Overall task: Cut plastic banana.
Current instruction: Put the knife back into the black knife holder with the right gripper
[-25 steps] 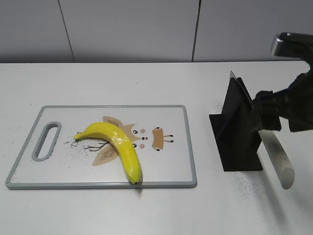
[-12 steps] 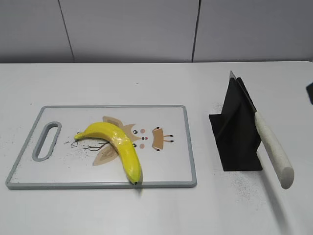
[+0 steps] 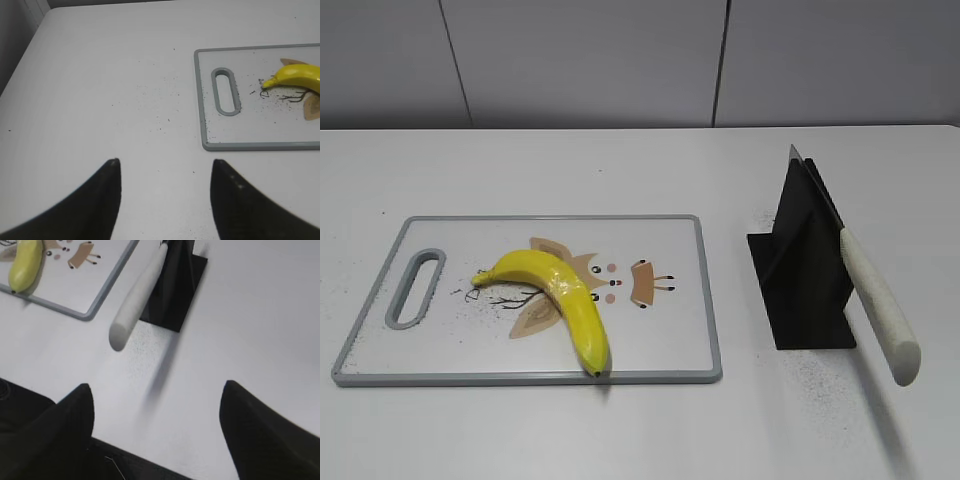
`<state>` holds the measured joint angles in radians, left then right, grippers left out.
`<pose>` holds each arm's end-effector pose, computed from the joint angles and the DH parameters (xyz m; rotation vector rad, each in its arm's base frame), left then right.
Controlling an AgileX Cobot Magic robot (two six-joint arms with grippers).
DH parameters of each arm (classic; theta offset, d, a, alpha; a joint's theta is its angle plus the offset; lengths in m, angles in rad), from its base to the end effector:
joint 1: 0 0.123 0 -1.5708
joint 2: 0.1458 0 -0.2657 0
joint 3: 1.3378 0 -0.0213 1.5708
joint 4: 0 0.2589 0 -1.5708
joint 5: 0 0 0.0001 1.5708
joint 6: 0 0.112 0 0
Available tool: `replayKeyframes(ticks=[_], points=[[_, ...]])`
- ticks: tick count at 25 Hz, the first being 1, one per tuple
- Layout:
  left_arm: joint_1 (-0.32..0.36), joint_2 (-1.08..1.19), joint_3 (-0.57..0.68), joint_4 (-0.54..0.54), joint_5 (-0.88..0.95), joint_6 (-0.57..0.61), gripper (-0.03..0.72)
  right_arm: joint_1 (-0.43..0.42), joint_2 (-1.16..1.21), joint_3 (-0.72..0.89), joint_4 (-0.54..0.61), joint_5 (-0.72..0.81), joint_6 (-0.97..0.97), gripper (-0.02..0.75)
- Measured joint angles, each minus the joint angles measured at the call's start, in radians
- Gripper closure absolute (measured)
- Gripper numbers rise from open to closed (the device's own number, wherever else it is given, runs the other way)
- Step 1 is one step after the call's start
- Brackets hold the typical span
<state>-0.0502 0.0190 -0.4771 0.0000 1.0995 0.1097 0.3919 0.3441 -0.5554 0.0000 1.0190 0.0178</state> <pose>0.0433 -0.0022 0.2601 0.1697 2.1184 0.0352 0.0840 0.0347 0.2705 -0.4278 2.2603 0.2119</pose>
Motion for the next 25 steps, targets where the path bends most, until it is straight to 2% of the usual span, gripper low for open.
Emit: replayKeyframes(ticks=[8, 16, 21, 25], points=[[0.0, 0.0, 0.0, 0.0, -0.003, 0.0, 0.157, 0.0, -0.249, 0.052, 0.0, 0.035, 0.0, 0.154], [0.0, 0.0, 0.0, 0.0, -0.005, 0.0, 0.158, -0.02, -0.349, 0.054, 0.0, 0.033, 0.0, 0.154], [0.0, 0.0, 0.0, 0.0, -0.005, 0.0, 0.158, -0.151, -0.349, 0.054, 0.0, 0.033, 0.0, 0.155], [0.0, 0.0, 0.0, 0.0, -0.005, 0.0, 0.158, -0.294, -0.349, 0.054, 0.0, 0.033, 0.0, 0.155]])
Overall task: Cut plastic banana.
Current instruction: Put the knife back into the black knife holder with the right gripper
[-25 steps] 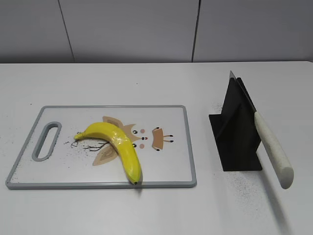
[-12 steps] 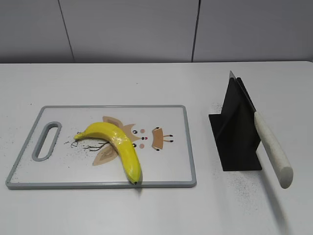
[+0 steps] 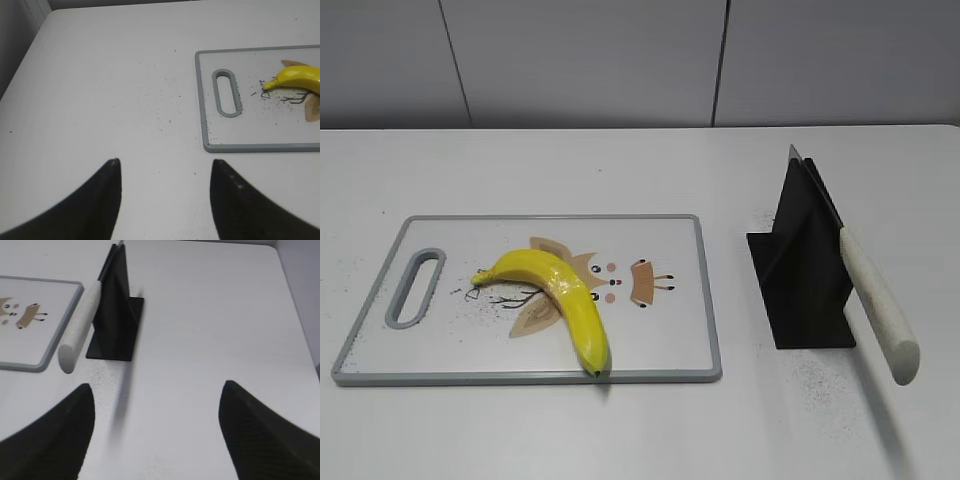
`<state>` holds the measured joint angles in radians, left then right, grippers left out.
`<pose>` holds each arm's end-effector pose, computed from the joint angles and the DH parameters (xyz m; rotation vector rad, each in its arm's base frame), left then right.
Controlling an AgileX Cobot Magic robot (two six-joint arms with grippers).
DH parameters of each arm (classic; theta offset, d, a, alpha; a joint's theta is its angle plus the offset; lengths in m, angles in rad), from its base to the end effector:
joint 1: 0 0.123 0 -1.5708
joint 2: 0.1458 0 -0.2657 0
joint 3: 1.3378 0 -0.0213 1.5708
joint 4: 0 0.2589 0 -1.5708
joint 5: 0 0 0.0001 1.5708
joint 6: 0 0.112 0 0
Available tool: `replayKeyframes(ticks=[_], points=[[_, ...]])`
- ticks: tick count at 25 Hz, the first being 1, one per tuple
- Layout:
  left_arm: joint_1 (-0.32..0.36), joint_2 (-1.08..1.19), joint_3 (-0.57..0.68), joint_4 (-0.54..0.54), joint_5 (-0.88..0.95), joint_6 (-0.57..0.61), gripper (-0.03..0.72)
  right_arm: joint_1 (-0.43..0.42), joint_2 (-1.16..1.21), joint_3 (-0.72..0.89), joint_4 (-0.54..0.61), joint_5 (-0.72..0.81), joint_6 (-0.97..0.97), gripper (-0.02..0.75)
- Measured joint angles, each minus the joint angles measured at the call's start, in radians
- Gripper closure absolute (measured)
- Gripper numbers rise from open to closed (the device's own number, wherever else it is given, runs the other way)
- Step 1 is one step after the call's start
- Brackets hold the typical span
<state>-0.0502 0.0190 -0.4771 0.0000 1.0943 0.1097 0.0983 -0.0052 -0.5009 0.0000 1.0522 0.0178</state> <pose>0.0436 -0.0022 0.2606 0.1693 2.1132 0.0353 0.0398 0.0039 0.2729 -0.0817 2.0288 0.0732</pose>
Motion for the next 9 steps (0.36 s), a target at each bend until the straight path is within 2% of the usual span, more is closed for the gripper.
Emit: replayKeyframes(ticks=[3, 9], points=[[0.0, 0.0, 0.0, 0.0, 0.0, 0.0, 0.158, -0.057, 0.0, 0.0, 0.0, 0.0, 0.0, 0.155], [0.0, 0.0, 0.0, 0.0, 0.0, 0.0, 0.158, -0.066, 0.0, 0.0, 0.0, 0.0, 0.0, 0.155]])
